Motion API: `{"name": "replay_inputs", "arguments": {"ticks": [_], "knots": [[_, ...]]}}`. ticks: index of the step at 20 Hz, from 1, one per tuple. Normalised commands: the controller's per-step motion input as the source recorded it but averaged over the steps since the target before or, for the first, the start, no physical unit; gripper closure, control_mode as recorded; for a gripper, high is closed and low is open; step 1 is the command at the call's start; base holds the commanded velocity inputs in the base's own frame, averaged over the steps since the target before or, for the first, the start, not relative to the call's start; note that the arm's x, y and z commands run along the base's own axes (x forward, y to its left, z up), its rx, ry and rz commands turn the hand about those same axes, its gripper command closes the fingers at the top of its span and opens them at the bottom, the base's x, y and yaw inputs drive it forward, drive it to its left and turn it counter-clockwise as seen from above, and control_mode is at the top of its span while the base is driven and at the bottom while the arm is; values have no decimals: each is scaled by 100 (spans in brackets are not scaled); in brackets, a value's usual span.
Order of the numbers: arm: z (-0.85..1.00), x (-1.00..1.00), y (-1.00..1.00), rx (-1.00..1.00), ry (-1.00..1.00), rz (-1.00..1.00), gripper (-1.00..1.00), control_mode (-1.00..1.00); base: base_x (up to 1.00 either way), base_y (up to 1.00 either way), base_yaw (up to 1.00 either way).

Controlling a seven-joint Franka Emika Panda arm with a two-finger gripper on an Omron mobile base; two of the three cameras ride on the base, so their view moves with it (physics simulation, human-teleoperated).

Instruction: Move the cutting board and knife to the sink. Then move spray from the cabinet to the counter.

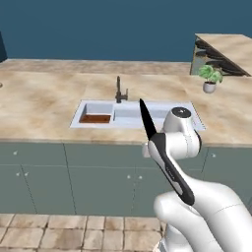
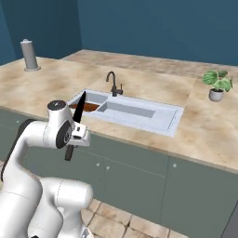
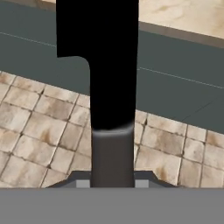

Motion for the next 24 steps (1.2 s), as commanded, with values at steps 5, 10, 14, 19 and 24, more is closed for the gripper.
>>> {"name": "replay_inputs", "arguments": {"ticks": [5, 10, 14, 19, 24], "knots": [[0, 0, 0, 0, 0, 0, 100, 100, 61, 57, -21], [0, 0, 0, 0, 0, 0, 100, 100, 55, 58, -22], [0, 0, 0, 0, 0, 0, 100, 100, 44, 48, -7], [0, 0, 0, 0, 0, 0, 100, 100, 31, 36, 0], [0, 0, 0, 0, 0, 0, 100, 100, 48, 25, 0]]}}
